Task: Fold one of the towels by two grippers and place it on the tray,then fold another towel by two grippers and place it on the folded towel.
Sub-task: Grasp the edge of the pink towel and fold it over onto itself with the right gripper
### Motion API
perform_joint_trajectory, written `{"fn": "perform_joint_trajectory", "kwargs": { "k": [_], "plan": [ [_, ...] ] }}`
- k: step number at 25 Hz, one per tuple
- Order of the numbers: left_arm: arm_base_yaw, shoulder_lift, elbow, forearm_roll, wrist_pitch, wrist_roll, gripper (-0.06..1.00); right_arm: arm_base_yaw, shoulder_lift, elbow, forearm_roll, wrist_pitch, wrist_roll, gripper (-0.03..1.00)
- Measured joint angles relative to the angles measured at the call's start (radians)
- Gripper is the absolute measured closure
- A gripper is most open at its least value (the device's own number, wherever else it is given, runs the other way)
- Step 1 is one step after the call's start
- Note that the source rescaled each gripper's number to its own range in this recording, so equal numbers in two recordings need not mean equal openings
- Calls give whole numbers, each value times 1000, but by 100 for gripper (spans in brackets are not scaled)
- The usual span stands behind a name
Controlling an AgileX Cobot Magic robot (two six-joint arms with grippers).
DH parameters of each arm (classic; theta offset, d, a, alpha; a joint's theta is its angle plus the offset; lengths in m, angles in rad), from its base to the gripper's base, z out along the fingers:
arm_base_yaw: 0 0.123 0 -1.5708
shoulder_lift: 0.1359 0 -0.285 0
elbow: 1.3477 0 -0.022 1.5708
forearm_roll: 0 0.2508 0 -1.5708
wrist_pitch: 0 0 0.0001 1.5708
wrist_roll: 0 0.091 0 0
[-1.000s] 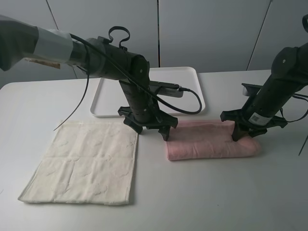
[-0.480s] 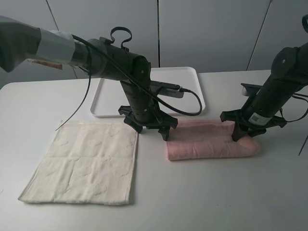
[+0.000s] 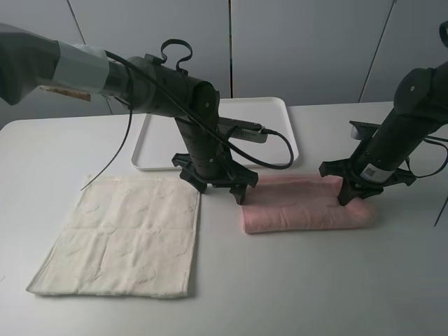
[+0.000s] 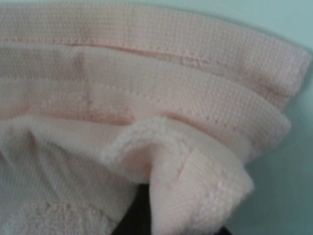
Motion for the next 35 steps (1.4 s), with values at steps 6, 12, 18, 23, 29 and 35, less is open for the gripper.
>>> {"fn": "perform_joint_trajectory", "kwargs": {
  "k": [6,12,18,23,29,35],
  "plan": [
    [0,0,0,4,0,-4,-6,0,-52,13,10,21,-2,90],
    [0,0,0,28,0,-12,-6,0,-126,17,32,82,-2,90],
    [0,0,0,36,0,-15,-6,0,-133,11,193,122,-59,90],
    [0,0,0,39,0,-15,-6,0,-133,-1,324,149,-114,90],
    [0,0,0,41,0,-15,-6,0,-135,-1,485,202,-199,90],
    [0,2,0,41,0,-13,-6,0,-137,-1,617,236,-254,90]
  ]
}}
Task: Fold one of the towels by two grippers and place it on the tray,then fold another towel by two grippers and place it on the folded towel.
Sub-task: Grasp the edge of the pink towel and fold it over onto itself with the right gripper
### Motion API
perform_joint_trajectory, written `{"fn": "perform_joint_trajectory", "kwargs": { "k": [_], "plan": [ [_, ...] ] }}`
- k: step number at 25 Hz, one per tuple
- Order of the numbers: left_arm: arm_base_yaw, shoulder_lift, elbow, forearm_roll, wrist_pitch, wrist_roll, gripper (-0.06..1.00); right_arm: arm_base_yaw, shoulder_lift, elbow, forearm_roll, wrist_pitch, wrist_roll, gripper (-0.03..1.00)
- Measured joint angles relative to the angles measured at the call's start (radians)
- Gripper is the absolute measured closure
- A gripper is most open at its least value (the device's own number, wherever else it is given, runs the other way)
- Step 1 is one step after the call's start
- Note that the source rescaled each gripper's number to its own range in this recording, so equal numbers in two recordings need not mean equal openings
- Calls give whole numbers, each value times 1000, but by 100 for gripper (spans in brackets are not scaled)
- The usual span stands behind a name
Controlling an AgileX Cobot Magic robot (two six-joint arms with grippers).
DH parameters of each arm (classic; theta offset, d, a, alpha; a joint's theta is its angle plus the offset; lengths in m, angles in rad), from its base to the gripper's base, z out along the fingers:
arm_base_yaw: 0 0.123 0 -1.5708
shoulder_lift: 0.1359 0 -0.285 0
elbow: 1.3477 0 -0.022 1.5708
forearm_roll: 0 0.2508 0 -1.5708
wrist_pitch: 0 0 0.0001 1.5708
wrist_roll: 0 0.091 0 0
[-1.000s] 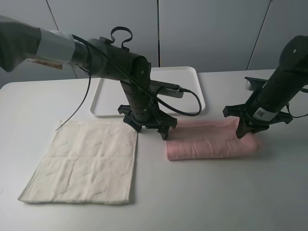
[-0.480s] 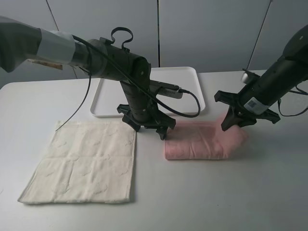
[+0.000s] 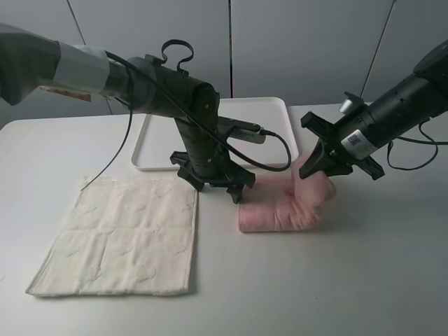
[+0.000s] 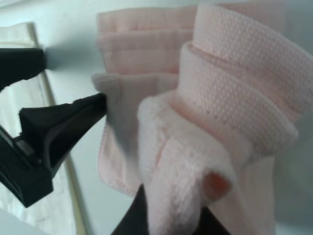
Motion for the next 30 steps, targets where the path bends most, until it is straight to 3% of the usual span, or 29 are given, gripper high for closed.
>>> {"fn": "perform_joint_trajectory", "kwargs": {
  "k": [8,15,19,30],
  "plan": [
    [0,0,0,2,0,0,-6,2,0,0,43,-8,-12,90],
    [0,0,0,2,0,2,-6,89,0,0,44,-95,-12,90],
    [0,0,0,-15,0,10,-6,96,-1,0,53,-132,-12,90],
    [0,0,-2,-25,2,18,-6,104,-1,0,96,-139,-18,90]
  ]
}}
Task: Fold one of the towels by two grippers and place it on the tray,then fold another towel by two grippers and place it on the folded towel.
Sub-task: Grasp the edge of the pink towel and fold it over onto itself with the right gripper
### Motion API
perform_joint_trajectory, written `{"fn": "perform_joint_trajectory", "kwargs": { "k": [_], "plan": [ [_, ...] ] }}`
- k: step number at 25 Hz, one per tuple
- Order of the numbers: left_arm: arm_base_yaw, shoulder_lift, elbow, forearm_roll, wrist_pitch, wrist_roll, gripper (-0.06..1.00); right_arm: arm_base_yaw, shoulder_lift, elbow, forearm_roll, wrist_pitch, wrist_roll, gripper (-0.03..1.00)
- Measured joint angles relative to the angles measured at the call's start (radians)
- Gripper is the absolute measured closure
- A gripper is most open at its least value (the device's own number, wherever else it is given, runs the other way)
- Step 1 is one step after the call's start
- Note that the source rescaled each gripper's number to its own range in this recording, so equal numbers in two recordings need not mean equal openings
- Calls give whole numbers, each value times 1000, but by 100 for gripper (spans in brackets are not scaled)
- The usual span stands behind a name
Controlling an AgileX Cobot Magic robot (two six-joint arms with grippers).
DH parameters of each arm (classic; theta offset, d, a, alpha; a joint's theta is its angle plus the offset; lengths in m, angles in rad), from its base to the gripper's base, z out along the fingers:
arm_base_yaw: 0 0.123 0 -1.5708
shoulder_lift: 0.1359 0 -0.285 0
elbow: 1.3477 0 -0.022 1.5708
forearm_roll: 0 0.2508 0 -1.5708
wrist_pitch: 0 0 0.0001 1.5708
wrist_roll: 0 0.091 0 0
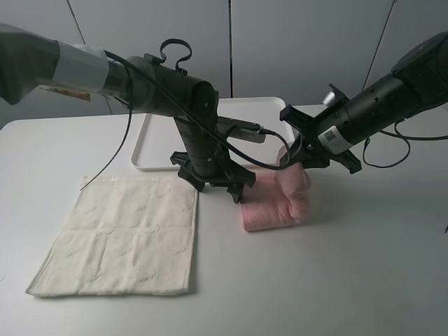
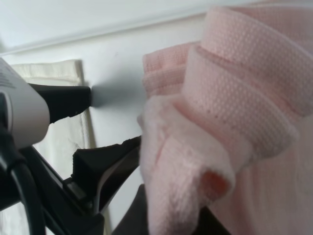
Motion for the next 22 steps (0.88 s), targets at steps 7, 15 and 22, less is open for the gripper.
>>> {"fn": "perform_joint_trajectory", "kwargs": {
  "k": [7,15,22],
  "plan": [
    [0,0,0,-4,0,0,-6,67,0,0,13,-46,-23,85],
    [7,0,0,-19,0,-4,-6,67,0,0,37,-64,-66,25],
    [9,-4,0,-25,8,-8,-6,67,0,0,54,-37,-83,14]
  ]
}}
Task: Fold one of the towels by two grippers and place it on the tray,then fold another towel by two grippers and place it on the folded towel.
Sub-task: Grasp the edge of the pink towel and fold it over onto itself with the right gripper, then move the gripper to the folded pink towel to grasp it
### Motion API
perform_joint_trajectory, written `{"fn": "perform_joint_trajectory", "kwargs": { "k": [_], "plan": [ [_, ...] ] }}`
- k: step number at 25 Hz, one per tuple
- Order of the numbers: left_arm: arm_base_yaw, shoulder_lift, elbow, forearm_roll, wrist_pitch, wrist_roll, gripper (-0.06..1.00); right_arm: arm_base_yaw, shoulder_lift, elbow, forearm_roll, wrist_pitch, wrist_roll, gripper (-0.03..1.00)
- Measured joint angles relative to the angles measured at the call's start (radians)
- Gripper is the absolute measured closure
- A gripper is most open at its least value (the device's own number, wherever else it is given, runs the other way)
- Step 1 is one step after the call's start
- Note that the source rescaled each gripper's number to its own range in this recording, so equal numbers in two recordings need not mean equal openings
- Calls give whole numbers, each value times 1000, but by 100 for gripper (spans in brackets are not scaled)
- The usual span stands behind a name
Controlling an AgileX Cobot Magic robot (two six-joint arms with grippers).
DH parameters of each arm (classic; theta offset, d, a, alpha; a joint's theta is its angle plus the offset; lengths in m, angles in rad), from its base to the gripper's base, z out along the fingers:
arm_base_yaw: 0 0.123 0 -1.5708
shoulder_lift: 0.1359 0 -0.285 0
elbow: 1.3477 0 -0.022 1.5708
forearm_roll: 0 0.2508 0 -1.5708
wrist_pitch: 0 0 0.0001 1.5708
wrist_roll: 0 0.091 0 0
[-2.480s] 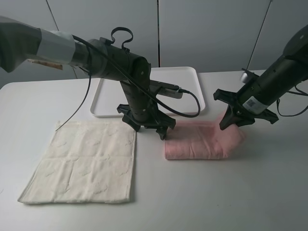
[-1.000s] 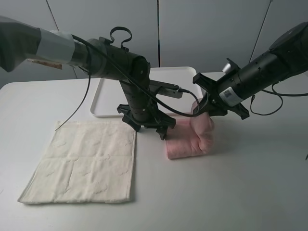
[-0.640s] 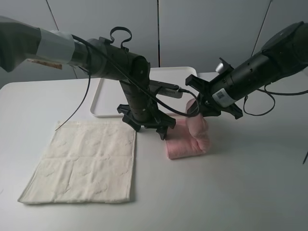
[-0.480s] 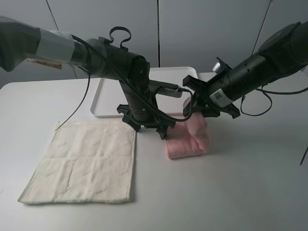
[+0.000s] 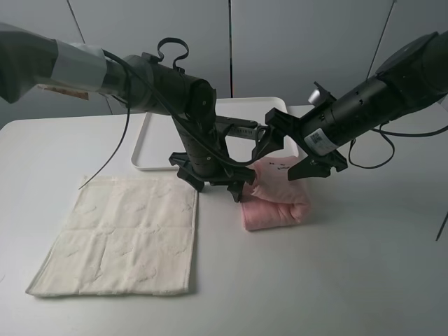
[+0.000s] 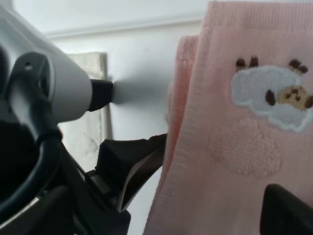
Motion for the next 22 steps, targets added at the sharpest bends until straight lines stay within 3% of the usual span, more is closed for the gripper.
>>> {"fn": "perform_joint_trajectory", "kwargs": {
  "k": [5,11,15,19,22],
  "plan": [
    [0,-13,-5,1,26,0,-6,0,0,0,-89,26,-18,14],
    [-2,-25,-46,42,86,8,-6,6,-2,0,-248,35,46,13],
    [5,-27,-47,56,114,10,-6,6,-5,0,-286,37,67,13],
    [54,-31,-47,29,158,38,-6,6,-29,0,-289,37,69,13],
    [102,-33,-47,-47,178,94,-6,6,-55,0,-289,33,69,7]
  ]
}}
